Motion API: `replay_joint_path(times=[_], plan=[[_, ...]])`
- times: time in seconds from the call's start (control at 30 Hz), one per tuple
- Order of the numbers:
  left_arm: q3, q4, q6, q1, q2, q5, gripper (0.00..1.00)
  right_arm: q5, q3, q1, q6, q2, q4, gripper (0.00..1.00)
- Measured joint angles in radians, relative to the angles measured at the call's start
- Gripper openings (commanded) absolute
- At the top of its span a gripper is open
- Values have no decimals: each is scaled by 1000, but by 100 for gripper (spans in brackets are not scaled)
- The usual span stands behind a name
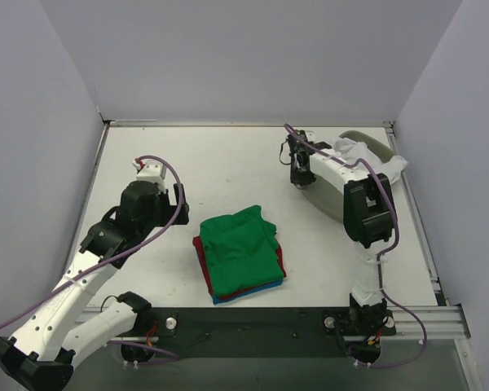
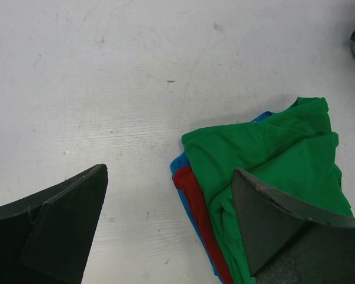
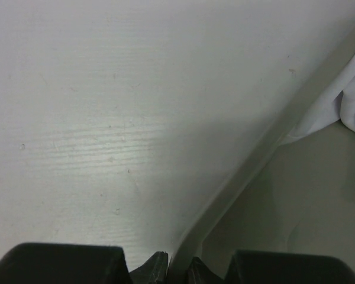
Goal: Fold and stack the t-shirts
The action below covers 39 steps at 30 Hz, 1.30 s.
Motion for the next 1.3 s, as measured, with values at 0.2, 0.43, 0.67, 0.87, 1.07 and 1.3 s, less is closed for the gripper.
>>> replay_joint_path(times=[0.2,0.43,0.67,0.87,1.07,1.3], plan=[[0,0,1,0,3,10,95,44,-103,35,-42,-67,19,0],[0,0,0,6,3,23,95,25,-274,80,-113,-195,3,0],[0,0,0,7,3,42,95,14,-417,108,-159,-309,-23,0],[0,0,0,7,3,49,95,35,-454,110,-156,-341,-67,0],[0,0,0,7,3,49,95,64,-495,132,-134,-384,-102,45],[-3,3,0,8,3,53,95,85,-470,218,-87,-478,-206,76]])
